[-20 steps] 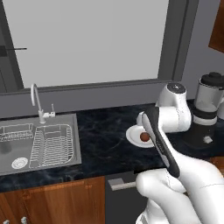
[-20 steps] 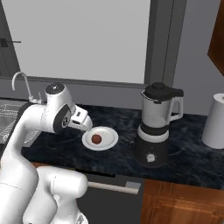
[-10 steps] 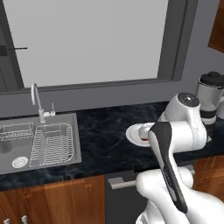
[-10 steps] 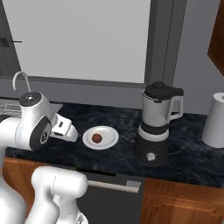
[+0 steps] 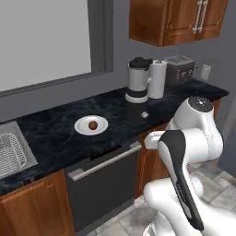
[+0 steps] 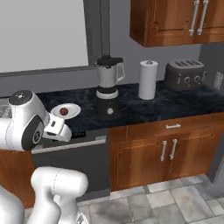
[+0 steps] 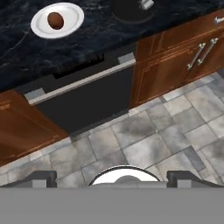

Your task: Pick the pear and apple from the fridge and place them on the plate next to the blender to make a fruit smoothie.

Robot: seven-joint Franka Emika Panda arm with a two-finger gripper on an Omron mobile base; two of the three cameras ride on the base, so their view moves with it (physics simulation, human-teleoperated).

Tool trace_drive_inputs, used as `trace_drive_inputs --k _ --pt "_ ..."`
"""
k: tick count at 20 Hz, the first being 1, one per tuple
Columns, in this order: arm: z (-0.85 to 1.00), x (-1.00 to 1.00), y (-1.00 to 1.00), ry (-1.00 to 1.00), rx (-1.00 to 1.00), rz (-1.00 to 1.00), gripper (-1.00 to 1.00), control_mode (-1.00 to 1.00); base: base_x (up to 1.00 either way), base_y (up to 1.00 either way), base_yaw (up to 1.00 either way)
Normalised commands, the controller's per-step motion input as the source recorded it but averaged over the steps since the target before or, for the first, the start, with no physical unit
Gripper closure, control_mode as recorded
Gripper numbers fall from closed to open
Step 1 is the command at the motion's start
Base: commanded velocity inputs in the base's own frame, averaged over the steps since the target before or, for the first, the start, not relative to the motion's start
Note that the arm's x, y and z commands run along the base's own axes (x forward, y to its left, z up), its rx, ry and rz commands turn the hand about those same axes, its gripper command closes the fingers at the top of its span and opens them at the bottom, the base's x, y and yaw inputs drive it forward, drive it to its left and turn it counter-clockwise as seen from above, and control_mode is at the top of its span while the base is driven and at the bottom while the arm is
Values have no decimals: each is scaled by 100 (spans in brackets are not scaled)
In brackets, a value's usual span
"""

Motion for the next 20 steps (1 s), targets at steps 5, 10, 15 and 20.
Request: trace_drive_inputs --k 5,10,15,20 --pt "0 0 0 0 0 0 -100 100 -68 20 -87" --pt "0 0 0 0 0 0 -100 100 -62 11 -87" --pt "0 0 0 0 0 0 -100 100 -65 1 -82" --pt "0 0 0 0 0 0 -100 100 -35 -50 -68"
